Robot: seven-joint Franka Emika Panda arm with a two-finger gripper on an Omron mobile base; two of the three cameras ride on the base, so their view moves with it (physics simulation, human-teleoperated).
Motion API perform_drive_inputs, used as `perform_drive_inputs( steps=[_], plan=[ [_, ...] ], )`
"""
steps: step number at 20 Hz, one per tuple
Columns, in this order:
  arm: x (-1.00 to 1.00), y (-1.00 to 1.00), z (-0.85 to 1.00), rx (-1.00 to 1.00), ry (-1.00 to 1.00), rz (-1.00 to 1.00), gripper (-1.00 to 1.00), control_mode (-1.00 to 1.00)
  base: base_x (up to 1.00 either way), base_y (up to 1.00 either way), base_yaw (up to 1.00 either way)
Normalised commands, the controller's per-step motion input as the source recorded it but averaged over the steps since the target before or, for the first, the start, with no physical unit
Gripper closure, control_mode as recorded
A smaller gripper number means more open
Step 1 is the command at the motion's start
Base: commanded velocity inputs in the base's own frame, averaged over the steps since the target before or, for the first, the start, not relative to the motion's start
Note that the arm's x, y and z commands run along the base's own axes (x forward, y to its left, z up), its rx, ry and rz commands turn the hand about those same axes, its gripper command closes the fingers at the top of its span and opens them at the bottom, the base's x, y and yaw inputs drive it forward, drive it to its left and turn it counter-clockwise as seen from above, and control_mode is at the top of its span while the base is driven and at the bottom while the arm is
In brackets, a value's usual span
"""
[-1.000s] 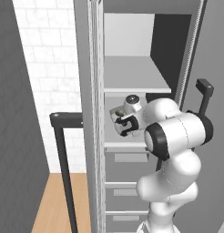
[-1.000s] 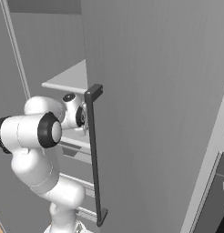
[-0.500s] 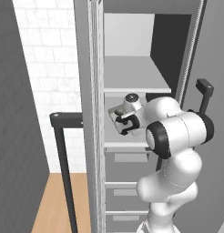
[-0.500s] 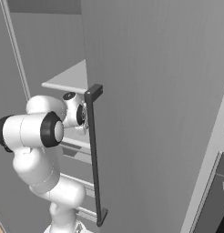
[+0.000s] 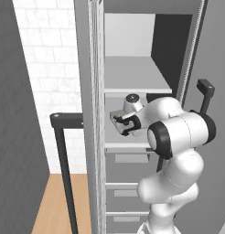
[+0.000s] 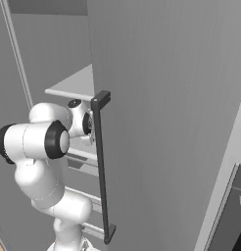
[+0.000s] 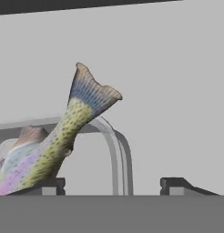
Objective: Take the meat container that has the fish and place it on the second highest rack of the freezer. Then take the vegetable container that has the lemon and eggplant and place it on the highest rack of the freezer.
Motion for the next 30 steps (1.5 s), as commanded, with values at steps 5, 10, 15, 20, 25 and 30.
perform_drive_inputs(
  steps=[5, 10, 15, 20, 25, 30],
  plan=[
    [-0.20, -0.02, 0.01, 0.00, -0.04, 0.02, -1.00, -1.00, 0.00, 0.00, 0.00],
    [-0.58, -0.24, 0.31, 0.03, -0.03, 0.03, -1.00, -1.00, 0.00, 0.00, 0.00],
    [-0.08, -0.27, 0.74, 0.06, 0.00, 0.00, -1.00, -1.00, 0.00, 0.00, 0.00],
    [-0.53, 0.00, 0.29, 0.00, 0.01, 0.00, -1.00, -1.00, 0.00, 0.00, 0.00],
    [-0.41, -0.01, 0.57, 0.00, 0.00, 0.00, -1.00, -1.00, 0.00, 0.00, 0.00],
    [-0.57, -0.01, 0.49, 0.00, 0.00, 0.08, -1.00, -1.00, 0.00, 0.00, 0.00]
  ],
)
